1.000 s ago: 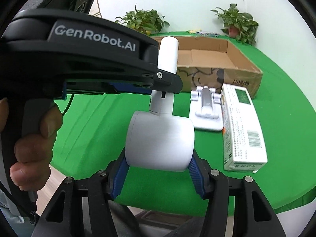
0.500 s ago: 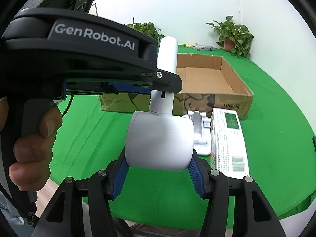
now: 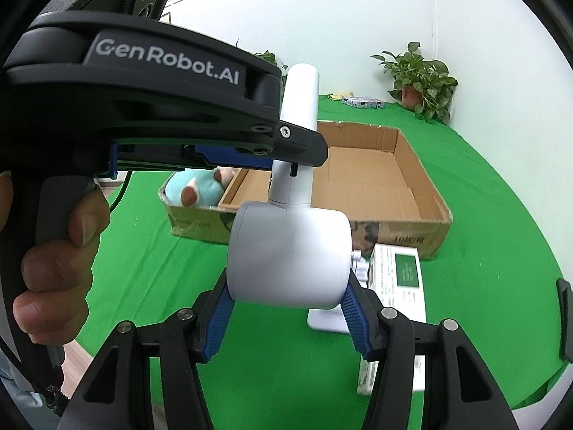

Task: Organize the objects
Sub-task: 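Carry the hair dryer with the right gripper over the open box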

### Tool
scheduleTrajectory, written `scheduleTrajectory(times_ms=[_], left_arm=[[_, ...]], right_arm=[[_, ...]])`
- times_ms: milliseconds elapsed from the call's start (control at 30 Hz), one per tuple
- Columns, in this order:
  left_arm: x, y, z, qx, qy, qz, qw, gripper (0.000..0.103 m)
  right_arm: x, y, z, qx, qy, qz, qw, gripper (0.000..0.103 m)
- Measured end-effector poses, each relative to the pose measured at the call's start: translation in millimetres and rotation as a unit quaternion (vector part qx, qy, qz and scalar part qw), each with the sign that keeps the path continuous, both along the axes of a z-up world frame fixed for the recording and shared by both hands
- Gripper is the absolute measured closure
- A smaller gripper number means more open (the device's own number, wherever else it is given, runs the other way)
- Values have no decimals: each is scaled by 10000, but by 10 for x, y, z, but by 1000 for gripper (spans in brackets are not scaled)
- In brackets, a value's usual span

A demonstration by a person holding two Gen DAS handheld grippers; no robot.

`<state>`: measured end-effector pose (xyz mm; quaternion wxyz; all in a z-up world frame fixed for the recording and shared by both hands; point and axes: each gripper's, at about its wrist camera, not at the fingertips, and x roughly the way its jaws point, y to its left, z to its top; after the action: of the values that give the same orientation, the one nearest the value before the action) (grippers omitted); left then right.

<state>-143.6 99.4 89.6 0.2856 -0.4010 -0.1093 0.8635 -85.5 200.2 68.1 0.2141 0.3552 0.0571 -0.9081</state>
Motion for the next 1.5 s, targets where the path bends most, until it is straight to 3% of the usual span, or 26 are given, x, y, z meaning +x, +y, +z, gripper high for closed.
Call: scheduleTrajectory(times_ms=[500, 767, 1000, 1300, 1500], left_arm=[[-817, -74, 133, -83, -191, 104, 9997, 72], [-1500, -99, -29, -157, -577, 259, 9979, 72], [-1901, -92, -406, -343, -1022, 302, 9937, 72], [-2158, -134, -1046, -555, -1777, 525, 9811, 72], [-2138, -101, -1060, -742, -1725, 416, 9813, 72]], right_arm=[[-812, -199, 198, 126, -50, 232, 9996, 49], [-1574, -332, 116, 137, -577, 504, 9970, 49], [-2151, -412, -200, 43, -1204, 559, 9911, 49], [-2526, -452, -764, -175, -2110, 647, 9752, 49], [-2688, -445, -906, -365, -2567, 639, 9637, 49]])
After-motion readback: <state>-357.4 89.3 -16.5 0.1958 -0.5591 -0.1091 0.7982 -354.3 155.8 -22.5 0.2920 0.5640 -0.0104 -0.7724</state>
